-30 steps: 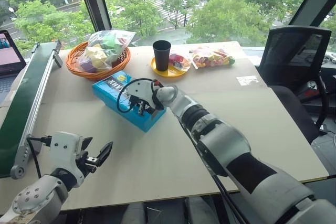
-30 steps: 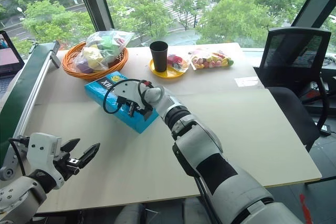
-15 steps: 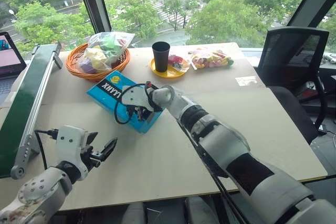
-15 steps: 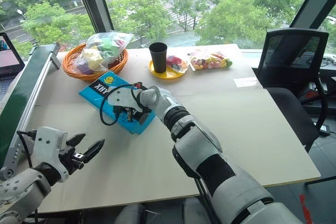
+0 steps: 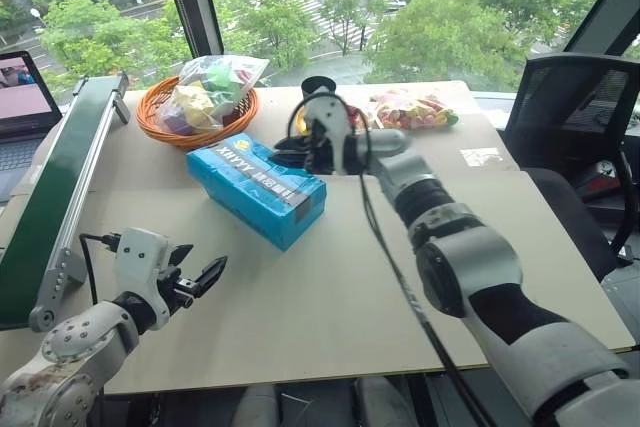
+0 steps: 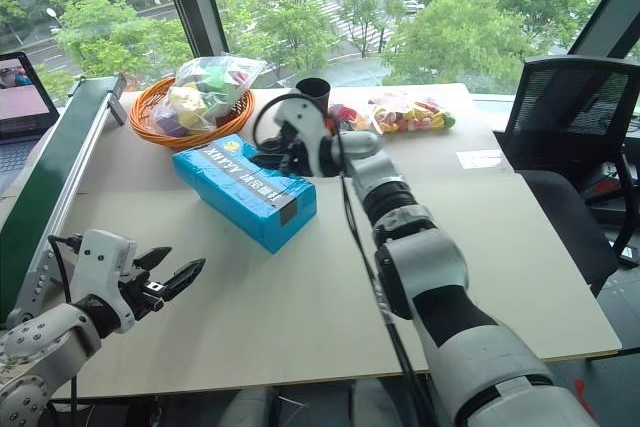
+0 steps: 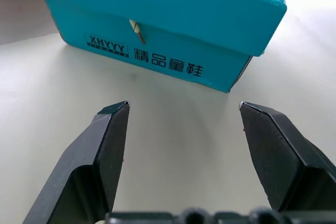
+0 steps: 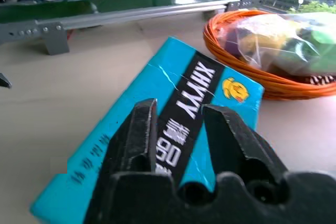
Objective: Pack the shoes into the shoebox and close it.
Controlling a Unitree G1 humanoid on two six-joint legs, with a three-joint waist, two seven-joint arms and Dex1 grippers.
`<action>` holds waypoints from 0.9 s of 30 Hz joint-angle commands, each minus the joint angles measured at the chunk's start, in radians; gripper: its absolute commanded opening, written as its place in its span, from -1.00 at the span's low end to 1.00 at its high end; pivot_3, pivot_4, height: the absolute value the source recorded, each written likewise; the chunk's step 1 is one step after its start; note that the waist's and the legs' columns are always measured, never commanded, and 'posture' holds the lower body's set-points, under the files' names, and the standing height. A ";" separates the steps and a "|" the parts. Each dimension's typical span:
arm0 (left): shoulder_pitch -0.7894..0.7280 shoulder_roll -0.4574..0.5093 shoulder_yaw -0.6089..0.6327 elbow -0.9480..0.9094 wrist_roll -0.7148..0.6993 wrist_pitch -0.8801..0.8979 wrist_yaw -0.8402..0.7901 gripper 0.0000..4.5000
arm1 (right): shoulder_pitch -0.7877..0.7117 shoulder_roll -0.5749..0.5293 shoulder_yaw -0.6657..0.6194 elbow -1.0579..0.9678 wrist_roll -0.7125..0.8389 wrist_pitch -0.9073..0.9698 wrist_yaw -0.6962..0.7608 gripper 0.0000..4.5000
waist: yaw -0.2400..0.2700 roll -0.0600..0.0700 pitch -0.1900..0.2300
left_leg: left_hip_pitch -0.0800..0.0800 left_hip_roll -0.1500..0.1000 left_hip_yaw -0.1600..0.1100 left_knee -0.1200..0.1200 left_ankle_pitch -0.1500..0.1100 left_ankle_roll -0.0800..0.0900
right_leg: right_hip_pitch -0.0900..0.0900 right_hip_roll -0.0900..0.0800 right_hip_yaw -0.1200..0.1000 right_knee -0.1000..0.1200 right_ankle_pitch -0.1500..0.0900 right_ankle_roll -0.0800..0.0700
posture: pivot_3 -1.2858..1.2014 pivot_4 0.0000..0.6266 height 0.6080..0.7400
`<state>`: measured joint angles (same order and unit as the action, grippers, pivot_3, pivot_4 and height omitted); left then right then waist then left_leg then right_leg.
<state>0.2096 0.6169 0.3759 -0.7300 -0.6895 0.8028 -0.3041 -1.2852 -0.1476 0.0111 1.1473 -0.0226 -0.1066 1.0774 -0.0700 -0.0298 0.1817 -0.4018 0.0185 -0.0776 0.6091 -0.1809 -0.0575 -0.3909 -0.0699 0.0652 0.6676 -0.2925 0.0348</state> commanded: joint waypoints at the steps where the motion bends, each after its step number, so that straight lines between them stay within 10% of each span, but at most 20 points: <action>1: 0.026 -0.010 -0.018 -0.014 0.087 -0.117 -0.028 0.59 | 0.053 -0.148 -0.043 -0.114 0.041 0.040 0.031 0.36 | 0.006 0.000 0.000 | -0.001 0.000 0.000 0.000 0.000 0.000 | 0.000 0.000 0.000 -0.001 0.000 0.000 | 0.03 -0.52 0.96; 5: 0.073 -0.045 -0.035 0.027 0.166 -0.220 -0.044 0.59 | 0.180 -0.269 -0.100 -0.225 0.105 0.137 0.033 0.97 | 0.012 0.000 0.000 | -0.003 -0.002 0.001 0.001 0.000 0.000 | -0.001 -0.003 0.000 -0.004 0.001 0.001 | 0.03 -0.52 0.96; 15: 0.208 -0.267 -0.055 0.334 0.376 -0.613 -0.025 0.59 | 0.671 -0.294 -0.133 -0.343 0.101 0.016 -0.211 0.97 | 0.001 0.000 0.000 | -0.001 -0.003 0.004 0.001 0.000 0.001 | 0.001 -0.004 0.002 -0.004 0.001 0.002 | 0.03 -0.52 0.96; 27: 0.173 -0.505 -0.192 0.514 0.540 -0.818 0.118 0.59 | 0.889 -0.137 -0.120 -0.461 0.076 -0.105 -0.507 0.97 | 0.005 -0.003 -0.002 | 0.002 -0.002 0.004 0.005 0.000 0.001 | 0.006 -0.003 0.003 -0.004 0.002 0.005 | 0.03 -0.52 0.96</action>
